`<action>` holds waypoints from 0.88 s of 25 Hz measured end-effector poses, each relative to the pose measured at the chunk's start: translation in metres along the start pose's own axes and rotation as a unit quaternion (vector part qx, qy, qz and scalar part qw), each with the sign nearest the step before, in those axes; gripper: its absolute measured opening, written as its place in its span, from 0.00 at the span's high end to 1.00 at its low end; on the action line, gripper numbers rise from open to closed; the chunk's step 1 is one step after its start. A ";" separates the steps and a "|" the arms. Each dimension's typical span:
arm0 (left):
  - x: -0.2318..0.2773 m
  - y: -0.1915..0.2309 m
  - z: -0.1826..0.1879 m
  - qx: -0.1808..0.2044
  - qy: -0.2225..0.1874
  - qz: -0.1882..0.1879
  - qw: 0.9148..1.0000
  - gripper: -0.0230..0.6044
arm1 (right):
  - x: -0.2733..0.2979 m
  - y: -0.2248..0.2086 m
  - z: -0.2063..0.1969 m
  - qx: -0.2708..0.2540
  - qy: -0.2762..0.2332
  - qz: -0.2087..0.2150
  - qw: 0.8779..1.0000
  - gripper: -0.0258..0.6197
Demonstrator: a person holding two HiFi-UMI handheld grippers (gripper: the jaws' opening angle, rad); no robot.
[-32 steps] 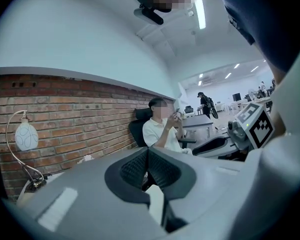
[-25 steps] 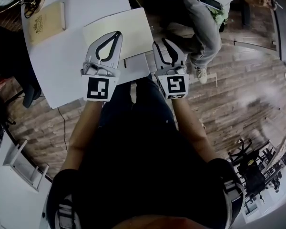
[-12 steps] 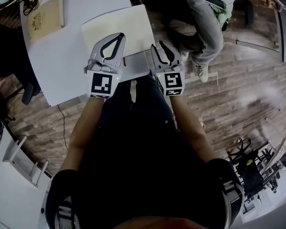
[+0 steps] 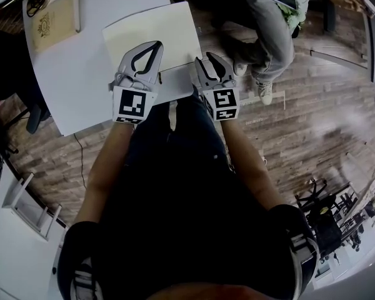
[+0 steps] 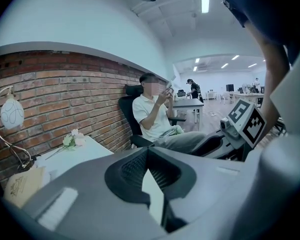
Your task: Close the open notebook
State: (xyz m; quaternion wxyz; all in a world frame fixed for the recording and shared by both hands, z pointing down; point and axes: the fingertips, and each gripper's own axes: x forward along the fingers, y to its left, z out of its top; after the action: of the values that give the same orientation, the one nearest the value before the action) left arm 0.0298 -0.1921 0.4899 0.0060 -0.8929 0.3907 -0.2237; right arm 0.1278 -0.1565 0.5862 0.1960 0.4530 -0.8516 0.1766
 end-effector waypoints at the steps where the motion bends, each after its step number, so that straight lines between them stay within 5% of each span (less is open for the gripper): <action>1: 0.000 0.001 -0.001 -0.001 0.001 0.001 1.000 0.95 | 0.001 0.001 -0.002 0.005 0.004 0.005 1.000 0.80; 10: -0.004 0.002 -0.013 -0.012 0.019 0.015 1.000 0.95 | 0.010 0.001 -0.021 0.038 0.037 0.028 0.998 0.79; 22: -0.004 0.003 -0.012 -0.012 0.020 0.024 0.999 0.95 | 0.016 -0.004 -0.032 0.153 0.037 0.067 0.985 0.76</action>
State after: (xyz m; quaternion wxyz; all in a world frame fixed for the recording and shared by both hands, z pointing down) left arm 0.0201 -0.1894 0.4980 -0.0075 -0.8787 0.4148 -0.2364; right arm 0.1288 -0.1545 0.6221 0.1431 0.4126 -0.8353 0.3339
